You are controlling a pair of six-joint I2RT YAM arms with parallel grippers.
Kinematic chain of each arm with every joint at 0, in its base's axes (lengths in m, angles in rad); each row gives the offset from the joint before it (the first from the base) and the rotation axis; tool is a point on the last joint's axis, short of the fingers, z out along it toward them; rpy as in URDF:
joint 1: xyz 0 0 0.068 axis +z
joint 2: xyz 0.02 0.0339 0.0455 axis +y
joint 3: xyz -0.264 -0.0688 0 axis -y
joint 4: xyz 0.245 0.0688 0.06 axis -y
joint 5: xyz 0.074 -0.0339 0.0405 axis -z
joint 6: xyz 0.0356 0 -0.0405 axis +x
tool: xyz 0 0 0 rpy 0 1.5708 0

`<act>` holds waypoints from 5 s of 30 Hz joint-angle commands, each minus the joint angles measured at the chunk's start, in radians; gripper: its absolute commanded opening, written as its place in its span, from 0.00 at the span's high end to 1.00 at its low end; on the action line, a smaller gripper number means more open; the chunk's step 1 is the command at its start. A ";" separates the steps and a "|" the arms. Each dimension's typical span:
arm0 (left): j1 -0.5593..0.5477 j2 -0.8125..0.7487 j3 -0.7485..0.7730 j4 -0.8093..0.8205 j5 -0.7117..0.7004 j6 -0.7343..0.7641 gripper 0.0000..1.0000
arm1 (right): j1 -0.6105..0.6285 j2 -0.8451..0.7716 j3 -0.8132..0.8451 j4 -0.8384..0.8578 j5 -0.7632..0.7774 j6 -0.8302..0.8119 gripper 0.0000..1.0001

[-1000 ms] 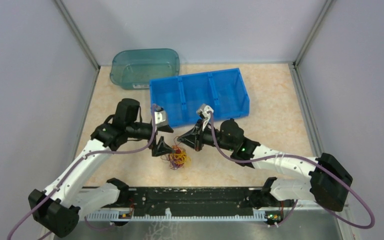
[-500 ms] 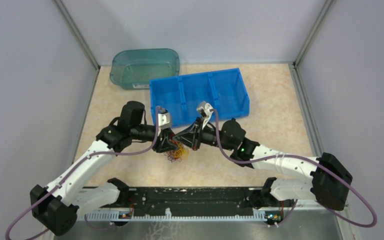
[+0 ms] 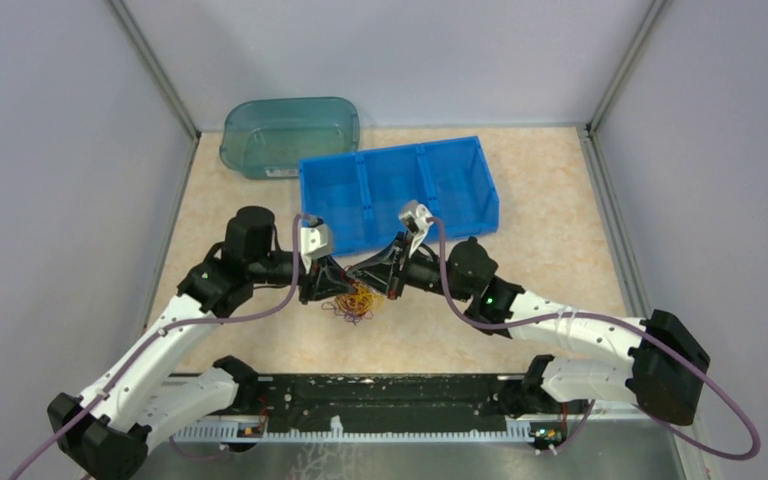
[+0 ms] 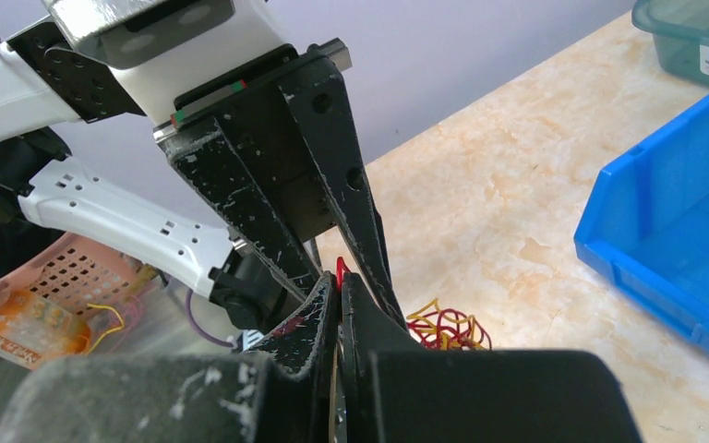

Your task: Untangle the cables

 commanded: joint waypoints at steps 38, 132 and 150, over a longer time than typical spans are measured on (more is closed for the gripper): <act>-0.004 0.010 0.098 0.212 0.002 -0.422 1.00 | 0.036 -0.116 -0.122 0.080 0.264 -0.190 0.24; -0.004 0.173 0.815 0.058 0.035 -0.234 1.00 | 0.155 0.325 -0.127 0.389 0.307 -0.227 0.52; -0.005 0.215 1.049 0.189 -0.150 -0.049 1.00 | 0.155 0.463 -0.319 0.583 0.410 -0.134 0.52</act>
